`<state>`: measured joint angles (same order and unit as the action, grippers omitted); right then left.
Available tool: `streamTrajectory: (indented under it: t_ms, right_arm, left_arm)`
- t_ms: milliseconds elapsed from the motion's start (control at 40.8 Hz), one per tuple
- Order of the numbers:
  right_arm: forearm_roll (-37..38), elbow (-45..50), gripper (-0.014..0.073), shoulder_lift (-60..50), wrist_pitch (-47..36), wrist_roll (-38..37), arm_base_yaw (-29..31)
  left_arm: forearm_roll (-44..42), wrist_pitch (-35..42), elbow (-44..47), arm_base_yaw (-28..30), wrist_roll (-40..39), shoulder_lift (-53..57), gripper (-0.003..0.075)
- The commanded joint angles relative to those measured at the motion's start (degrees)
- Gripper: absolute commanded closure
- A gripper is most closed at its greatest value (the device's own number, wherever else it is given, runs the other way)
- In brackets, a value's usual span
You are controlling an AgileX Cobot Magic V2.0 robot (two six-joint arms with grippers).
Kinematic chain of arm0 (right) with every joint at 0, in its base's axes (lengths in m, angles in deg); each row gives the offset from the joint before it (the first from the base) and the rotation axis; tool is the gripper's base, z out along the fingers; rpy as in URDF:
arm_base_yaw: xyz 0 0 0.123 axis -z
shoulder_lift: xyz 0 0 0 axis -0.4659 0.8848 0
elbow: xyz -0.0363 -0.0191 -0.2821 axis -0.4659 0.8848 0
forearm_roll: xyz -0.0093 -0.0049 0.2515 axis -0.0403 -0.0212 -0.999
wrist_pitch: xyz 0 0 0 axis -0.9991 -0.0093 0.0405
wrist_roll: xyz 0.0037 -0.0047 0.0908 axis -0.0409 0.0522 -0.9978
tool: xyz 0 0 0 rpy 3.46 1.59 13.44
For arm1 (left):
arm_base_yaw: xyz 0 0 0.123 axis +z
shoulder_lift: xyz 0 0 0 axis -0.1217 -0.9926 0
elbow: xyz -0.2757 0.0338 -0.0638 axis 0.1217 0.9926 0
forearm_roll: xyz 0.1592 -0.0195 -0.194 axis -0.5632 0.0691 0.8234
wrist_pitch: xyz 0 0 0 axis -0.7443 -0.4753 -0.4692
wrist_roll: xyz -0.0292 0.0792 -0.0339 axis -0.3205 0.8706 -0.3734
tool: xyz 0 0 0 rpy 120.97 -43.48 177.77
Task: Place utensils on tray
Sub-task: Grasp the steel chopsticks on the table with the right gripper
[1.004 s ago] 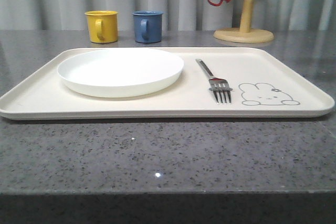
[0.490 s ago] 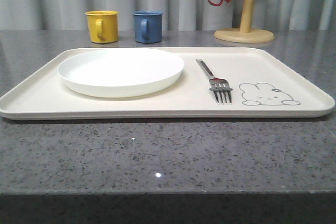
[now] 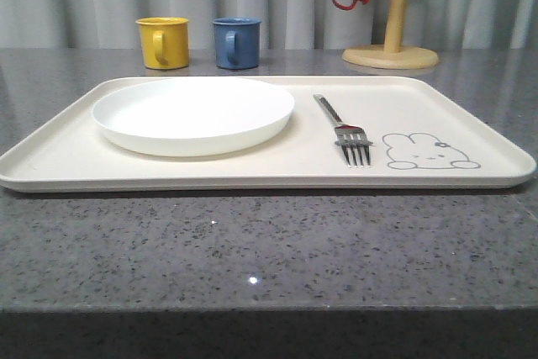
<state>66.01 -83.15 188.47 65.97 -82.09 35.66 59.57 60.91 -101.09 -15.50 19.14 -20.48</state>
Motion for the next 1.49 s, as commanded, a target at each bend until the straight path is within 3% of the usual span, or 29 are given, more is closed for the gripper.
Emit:
streamTrajectory:
  t_ms: [0,294,857,1200,1470]
  right_arm:
    - [0.26,-1.09,0.0298,-0.56,-0.56,0.71,0.33]
    - [0.86,-1.43,0.0511,-0.95,0.34,0.71,0.33]
    - [0.49,-1.54,0.0515,-11.68,1.55,-2.45,-2.71]
    - [-1.6,-8.19,0.0515,-11.41,5.34,-10.04,-15.01]
    - [-4.65,-14.47,0.0515,-2.71,4.4,-15.16,-26.44]
  left_arm:
    - [0.72,4.42,-1.44,0.18,-0.66,1.12,0.0738]
    - [0.72,4.42,-1.44,0.18,-0.66,1.12,0.0738]
    - [0.72,4.42,-1.44,0.18,-0.66,1.12,0.0738]
    - [0.72,4.42,-1.44,0.18,-0.66,1.12,0.0738]
    - [0.72,4.42,-1.44,0.18,-0.66,1.12,0.0738]
